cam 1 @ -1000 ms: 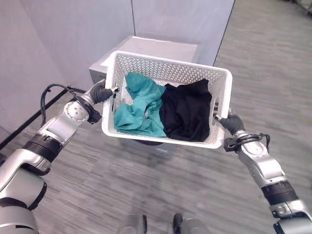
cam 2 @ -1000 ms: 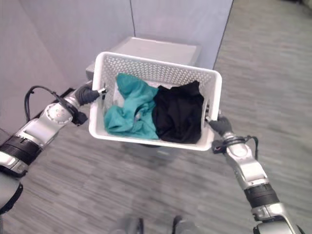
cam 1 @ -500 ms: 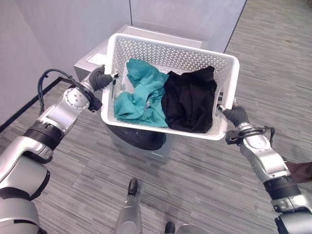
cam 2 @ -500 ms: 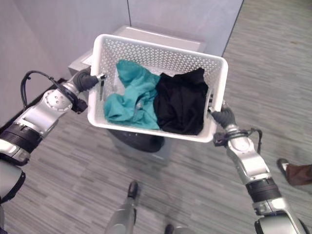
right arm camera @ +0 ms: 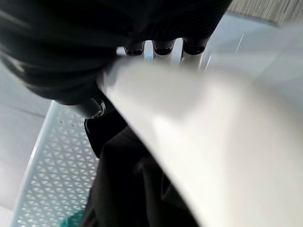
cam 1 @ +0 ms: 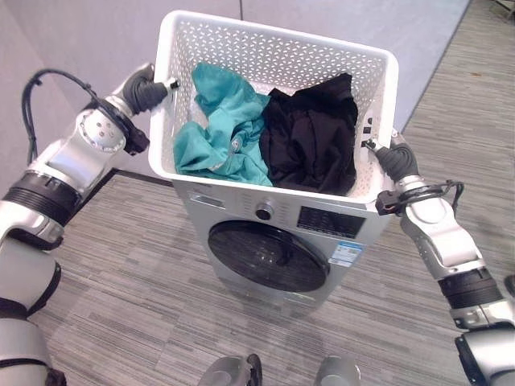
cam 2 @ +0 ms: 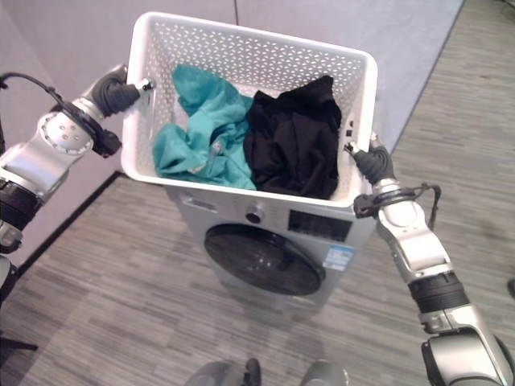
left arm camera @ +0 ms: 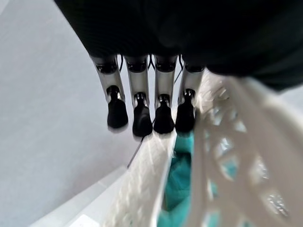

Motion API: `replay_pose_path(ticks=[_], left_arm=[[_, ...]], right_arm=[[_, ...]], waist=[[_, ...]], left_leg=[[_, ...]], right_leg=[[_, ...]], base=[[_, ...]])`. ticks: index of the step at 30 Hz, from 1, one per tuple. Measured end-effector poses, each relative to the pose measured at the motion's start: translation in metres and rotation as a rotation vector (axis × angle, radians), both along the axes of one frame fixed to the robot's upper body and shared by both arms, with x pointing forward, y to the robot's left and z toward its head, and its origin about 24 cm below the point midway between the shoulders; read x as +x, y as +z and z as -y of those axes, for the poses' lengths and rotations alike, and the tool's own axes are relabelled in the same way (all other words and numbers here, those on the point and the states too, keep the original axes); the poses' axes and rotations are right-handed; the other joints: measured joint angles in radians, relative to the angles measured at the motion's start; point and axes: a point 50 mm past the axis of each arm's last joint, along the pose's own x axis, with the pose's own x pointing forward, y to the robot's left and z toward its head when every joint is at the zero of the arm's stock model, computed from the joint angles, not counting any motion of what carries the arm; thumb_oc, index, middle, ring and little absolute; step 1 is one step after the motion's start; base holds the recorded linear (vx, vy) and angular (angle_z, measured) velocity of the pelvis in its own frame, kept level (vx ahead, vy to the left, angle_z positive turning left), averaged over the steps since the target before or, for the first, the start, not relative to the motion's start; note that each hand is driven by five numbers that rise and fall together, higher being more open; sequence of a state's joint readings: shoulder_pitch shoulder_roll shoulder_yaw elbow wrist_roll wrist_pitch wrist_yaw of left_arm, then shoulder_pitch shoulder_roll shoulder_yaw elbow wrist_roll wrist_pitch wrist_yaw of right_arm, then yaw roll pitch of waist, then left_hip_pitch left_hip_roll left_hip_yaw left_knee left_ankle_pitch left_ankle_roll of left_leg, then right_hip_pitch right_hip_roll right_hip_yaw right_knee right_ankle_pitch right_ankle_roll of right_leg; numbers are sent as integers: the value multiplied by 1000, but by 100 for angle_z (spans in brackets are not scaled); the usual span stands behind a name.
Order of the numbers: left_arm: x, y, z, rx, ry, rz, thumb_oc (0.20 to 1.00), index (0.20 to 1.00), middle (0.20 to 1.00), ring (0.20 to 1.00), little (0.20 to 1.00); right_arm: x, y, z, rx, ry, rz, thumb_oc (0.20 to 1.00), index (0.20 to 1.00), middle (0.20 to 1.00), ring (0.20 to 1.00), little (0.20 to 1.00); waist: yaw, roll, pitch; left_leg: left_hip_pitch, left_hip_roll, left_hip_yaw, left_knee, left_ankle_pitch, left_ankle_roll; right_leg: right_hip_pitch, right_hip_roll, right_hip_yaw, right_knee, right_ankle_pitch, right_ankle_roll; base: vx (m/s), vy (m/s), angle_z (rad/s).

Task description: Grab the laundry basket,head to the washer,open it,put in the laundry and shut it.

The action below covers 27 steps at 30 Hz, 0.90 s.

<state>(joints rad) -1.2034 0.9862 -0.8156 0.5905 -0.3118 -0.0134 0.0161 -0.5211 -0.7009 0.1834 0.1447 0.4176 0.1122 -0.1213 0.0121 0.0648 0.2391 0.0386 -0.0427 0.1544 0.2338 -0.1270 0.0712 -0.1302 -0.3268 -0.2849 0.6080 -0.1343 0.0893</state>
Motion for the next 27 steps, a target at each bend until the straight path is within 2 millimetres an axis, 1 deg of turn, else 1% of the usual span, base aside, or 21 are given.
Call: replay_pose_path(ticks=[1,2,3,4,5,6,7,8,9,10,11,12,13,14,15,16,17,19,21,23,27], left_arm=[[-2,-2,-6,11,11,-9,200,200,200,200,200],[-3,-4,-8,20,9,-24,200,200,200,200,200],[-4,-7,-4,28,-15,-34,200,200,200,200,200],[-4,-9,0,40,-30,-38,200,200,200,200,200],[-5,-10,5,47,-48,-42,200,200,200,200,200],[-5,-13,12,36,-81,-45,200,200,200,200,200],[-7,-33,23,10,-132,-86,200,200,200,200,200],[-10,-46,26,26,-161,-128,200,200,200,200,200],[-11,-51,27,21,-167,-143,200,200,200,200,200],[-11,-47,31,24,-183,-130,200,200,200,200,200],[-11,-38,34,26,-194,-103,200,200,200,200,200],[-7,-36,17,26,-116,-102,200,200,200,200,200],[-4,-35,-19,19,43,-123,200,200,200,200,200],[-2,-31,-31,17,106,-121,200,200,200,200,200],[0,-29,-43,37,177,-134,200,200,200,200,200],[1,-21,-42,34,174,-112,200,200,200,200,200],[1,-20,-40,34,170,-107,200,200,200,200,200],[1,-19,-40,29,166,-101,200,200,200,200,200],[0,-14,-36,18,145,-80,200,200,200,200,200],[0,-14,-37,19,150,-85,200,200,200,200,200],[0,-14,-34,21,140,-82,200,200,200,200,200]], right_arm=[[1,0,1,-4,12,-2,200,200,200,200,200],[1,3,0,-5,30,13,200,200,200,200,200],[-1,-3,7,3,10,-8,200,200,200,200,200],[-5,-10,10,7,2,-24,200,200,200,200,200],[-9,-14,15,15,-14,-34,200,200,200,200,200],[-16,-22,28,17,-46,-56,200,200,200,200,200],[-27,-38,39,2,-67,-109,200,200,200,200,200],[-36,-48,47,-2,-79,-153,200,200,200,200,200],[-37,-46,52,-10,-88,-161,200,200,200,200,200],[-38,-24,65,-26,-114,-89,200,200,200,200,200],[-36,-20,69,-17,-131,-81,200,200,200,200,200],[-27,-15,78,-19,-172,-93,200,200,200,200,200],[-22,-1,92,-25,-235,-65,200,200,200,200,200],[-23,1,102,-36,-286,-72,200,200,200,200,200],[-16,1,113,6,-358,-97,200,200,200,200,200],[-16,2,121,33,-414,-103,200,200,200,200,200],[-15,1,120,45,-429,-102,200,200,200,200,200],[-11,-2,111,42,-398,-104,200,200,200,200,200],[-12,-1,112,18,-412,-109,200,200,200,200,200],[-10,2,110,5,-403,-100,200,200,200,200,200],[-1,9,93,-17,-340,-80,200,200,200,200,200]], waist=[[7,2,-5],[10,0,-7],[-1,-14,-14],[-6,-33,-25],[-9,-51,-35],[-14,-64,-47],[-12,-67,-76],[0,-111,-105],[7,-110,-117],[17,-114,-83],[21,-139,-49],[47,-148,-46],[28,-104,-21],[-15,-86,-31],[-9,-43,-33],[-29,-13,-32],[-26,-8,-34],[-25,-7,-34],[-24,-8,-34],[-14,-11,-36],[8,-12,-38]], left_leg=[[19,-1,10,-32,-8,-4],[33,-3,19,-46,-2,3],[57,-5,13,-58,-11,-2],[90,-1,8,-72,-20,-17],[112,-1,-6,-77,-33,-38],[143,15,-19,-86,-59,-74],[185,61,-43,-72,-78,-120],[40,119,-21,237,-88,-132],[-86,152,-66,410,-46,-139],[-222,139,-180,519,-92,-122],[-265,133,-208,478,-108,-103],[-266,112,-256,132,-65,-165],[-225,144,-253,0,27,-221],[-179,148,-241,-30,70,-214],[-67,174,-160,-120,127,-185],[21,166,-124,-230,173,-171],[50,149,-111,-252,188,-161],[82,120,-111,-254,176,-145],[81,96,-112,-253,172,-139],[73,81,-113,-254,170,-137],[63,86,-117,-251,167,-131]], right_leg=[[1,2,-40,-114,8,19],[1,16,-42,-299,74,35],[-7,24,-24,-361,121,41],[12,51,-22,-421,166,29],[49,70,-21,-448,180,17],[108,121,-25,-444,168,-6],[202,217,-27,-462,96,-71],[238,255,23,-534,120,-108],[220,292,38,-521,106,-140],[211,325,75,-529,101,-144],[238,331,90,-560,113,-151],[239,330,135,-572,124,-122],[272,343,150,-574,120,-118],[272,347,159,-578,108,-102],[272,341,177,-571,107,-94],[279,329,182,-571,99,-77],[281,310,191,-570,103,-70],[301,278,185,-572,103,-67],[307,251,146,-586,104,-56],[308,238,138,-612,112,-42],[309,244,134,-629,118,-34]], base=[[223,-158,0],[220,-168,2],[287,-230,10],[343,-293,29],[329,-382,38],[245,-325,60],[49,-278,58],[116,-88,25],[193,-28,-8],[217,153,-34],[114,129,-88],[159,208,-125],[199,214,-93],[310,280,-77],[251,187,-39],[259,197,-77],[158,134,-45],[93,89,-44],[82,78,-11],[36,35,-2],[17,18,-1]])
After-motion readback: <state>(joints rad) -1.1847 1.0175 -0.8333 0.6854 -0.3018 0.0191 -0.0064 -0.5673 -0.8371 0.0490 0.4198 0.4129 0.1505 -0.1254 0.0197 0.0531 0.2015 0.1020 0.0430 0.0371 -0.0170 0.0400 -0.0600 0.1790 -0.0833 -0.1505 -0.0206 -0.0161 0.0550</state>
